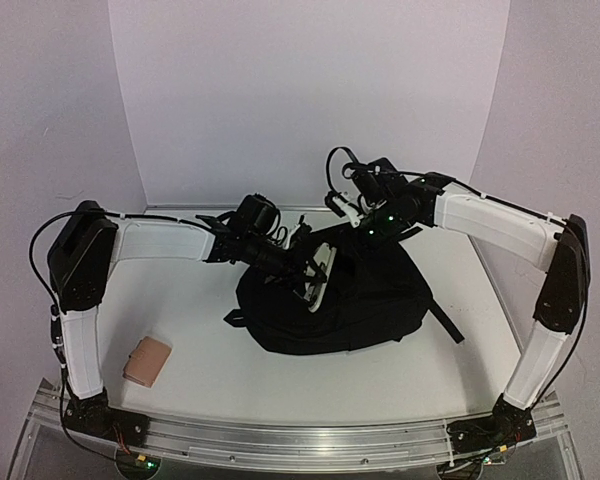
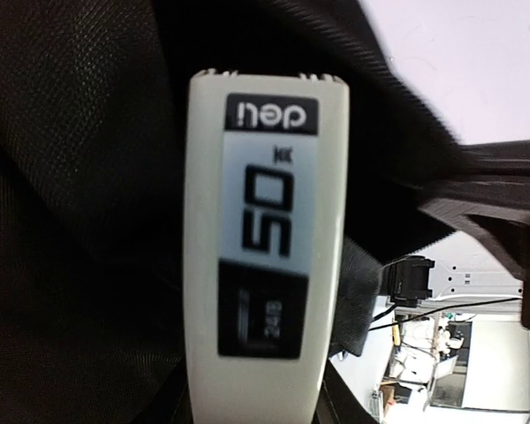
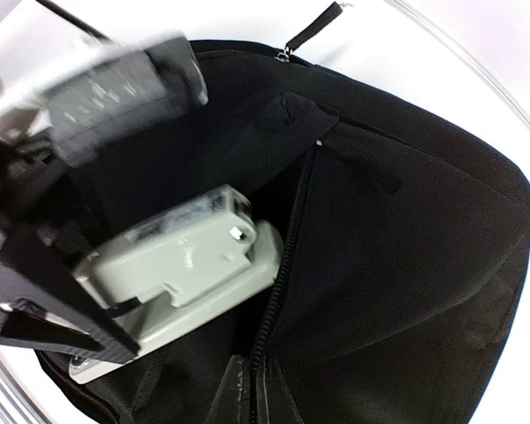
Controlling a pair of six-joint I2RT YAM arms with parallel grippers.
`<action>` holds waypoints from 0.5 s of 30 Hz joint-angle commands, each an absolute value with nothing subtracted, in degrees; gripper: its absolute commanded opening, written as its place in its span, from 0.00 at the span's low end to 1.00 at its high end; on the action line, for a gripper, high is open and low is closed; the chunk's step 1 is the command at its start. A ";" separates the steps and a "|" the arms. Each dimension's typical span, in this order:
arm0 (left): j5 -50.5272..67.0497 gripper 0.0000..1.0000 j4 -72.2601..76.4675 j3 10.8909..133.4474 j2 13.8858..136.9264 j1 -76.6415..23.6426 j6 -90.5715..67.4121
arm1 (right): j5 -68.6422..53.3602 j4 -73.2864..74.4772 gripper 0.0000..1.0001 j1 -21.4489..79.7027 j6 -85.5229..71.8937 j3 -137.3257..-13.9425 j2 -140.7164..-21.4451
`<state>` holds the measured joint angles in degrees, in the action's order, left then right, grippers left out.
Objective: Pack the student bag
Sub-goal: Place the stationery in the student bag.
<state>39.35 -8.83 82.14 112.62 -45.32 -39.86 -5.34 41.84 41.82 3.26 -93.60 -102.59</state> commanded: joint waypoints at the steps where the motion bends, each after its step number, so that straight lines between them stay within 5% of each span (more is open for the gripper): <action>1: 43.09 0.00 -2.82 83.04 112.70 -45.56 -42.24 | -4.60 39.16 0.00 41.75 4.12 -94.29 -98.86; 15: 53.95 0.00 -0.68 96.34 123.09 -45.72 -46.43 | -11.79 38.95 0.00 41.76 7.66 -89.96 -96.28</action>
<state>47.47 -6.58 89.95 120.81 -45.43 -43.79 -8.86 40.35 41.46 5.86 -90.17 -100.79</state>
